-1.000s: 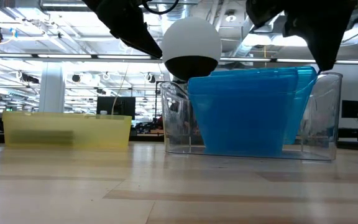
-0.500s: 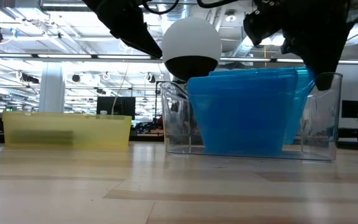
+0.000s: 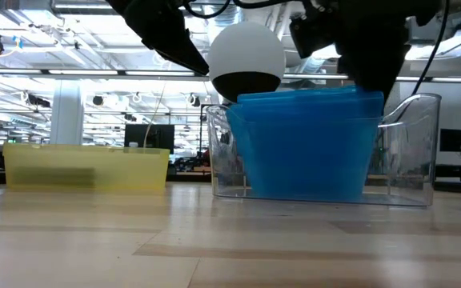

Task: Pick & place jewel cases by type
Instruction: Put the blue CD case into the transparent bin

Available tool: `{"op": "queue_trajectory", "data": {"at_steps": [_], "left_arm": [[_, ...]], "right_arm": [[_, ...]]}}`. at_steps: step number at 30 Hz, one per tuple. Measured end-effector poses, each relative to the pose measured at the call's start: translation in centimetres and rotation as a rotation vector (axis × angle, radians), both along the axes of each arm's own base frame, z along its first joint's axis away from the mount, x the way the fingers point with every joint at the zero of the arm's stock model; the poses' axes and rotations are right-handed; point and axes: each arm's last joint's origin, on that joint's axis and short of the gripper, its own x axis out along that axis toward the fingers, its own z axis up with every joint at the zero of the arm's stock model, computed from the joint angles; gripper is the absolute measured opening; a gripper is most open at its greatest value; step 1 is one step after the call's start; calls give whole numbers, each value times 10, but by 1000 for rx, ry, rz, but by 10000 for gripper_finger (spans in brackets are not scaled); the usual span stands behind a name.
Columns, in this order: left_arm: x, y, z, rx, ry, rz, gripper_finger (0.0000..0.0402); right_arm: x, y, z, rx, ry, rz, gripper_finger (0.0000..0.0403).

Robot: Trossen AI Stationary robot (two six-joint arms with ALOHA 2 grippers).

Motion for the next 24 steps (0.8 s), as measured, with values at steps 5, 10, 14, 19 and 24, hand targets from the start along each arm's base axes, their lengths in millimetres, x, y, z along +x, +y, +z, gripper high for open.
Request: {"op": "queue_trajectory", "data": {"at_steps": [5,10,14,19,24], "left_arm": [[0,0,0,0,0,0,166],[0,0,0,0,0,0,166],[0,0,0,0,0,0,166],[0,0,0,0,0,0,166],[0,0,0,-1,-1,0,166]], "right_arm": [[3,-5,0,-20,-20,6,0],[6,-8,0,-40,-47,8,0],[4,-8,0,-31,-27,7,0],[-3,-7,0,10,60,-16,0],[-3,-3,0,70,59,-27,0]]}}
